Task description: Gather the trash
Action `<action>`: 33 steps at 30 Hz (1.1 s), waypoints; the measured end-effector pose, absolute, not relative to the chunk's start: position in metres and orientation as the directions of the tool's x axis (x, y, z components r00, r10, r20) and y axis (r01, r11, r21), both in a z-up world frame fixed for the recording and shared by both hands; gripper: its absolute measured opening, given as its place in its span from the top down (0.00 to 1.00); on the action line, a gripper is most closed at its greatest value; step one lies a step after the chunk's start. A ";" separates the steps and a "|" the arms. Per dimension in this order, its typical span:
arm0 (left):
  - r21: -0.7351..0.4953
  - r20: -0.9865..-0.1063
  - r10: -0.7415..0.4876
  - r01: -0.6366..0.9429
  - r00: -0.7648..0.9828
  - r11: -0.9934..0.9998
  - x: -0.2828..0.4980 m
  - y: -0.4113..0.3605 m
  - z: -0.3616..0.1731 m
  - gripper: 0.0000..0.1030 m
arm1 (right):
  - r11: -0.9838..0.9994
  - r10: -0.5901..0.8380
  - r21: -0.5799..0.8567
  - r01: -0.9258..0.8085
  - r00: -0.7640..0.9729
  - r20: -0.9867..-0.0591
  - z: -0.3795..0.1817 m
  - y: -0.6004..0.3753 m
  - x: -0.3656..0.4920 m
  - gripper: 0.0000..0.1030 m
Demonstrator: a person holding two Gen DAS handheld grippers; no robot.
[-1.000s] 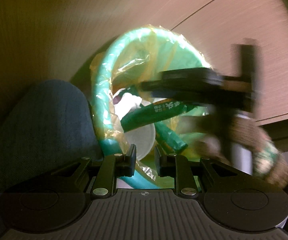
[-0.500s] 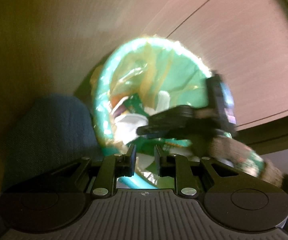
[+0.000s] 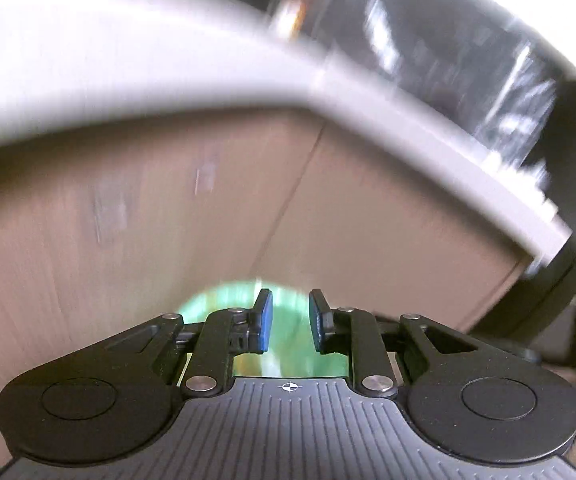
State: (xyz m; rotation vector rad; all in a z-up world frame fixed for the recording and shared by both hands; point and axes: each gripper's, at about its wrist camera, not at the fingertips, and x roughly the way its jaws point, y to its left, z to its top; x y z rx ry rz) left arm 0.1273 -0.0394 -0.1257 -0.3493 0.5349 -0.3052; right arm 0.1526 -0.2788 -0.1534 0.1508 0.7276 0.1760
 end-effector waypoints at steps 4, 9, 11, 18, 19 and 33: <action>-0.280 -0.250 -0.311 0.239 0.917 0.930 0.079 -0.045 -0.079 0.78 | 0.966 0.228 0.216 -0.141 0.857 -0.461 -0.099 -0.279 0.114 0.24; -0.172 -0.104 -0.260 0.240 0.960 0.955 0.035 -0.055 -0.040 0.79 | 0.960 0.268 0.151 -0.236 0.929 -0.257 -0.039 -0.271 0.069 0.13; -0.148 -0.084 -0.241 0.227 0.967 0.963 0.021 -0.056 -0.024 0.79 | 0.971 0.234 0.097 -0.219 0.956 -0.177 -0.028 -0.265 0.051 0.10; -0.036 -0.104 -0.108 0.105 0.989 0.994 0.005 -0.080 -0.012 0.79 | 0.984 0.175 0.038 -0.171 0.978 -0.111 -0.016 -0.264 0.031 0.06; -0.040 -0.119 -0.117 0.113 0.986 0.993 0.006 -0.081 -0.015 0.79 | 0.984 0.176 0.044 -0.172 0.977 -0.117 -0.021 -0.264 0.032 0.06; -0.052 -0.173 -0.120 0.113 0.978 0.992 0.004 -0.082 -0.025 0.81 | 0.982 0.186 0.040 -0.182 0.972 -0.141 -0.035 -0.263 0.030 0.06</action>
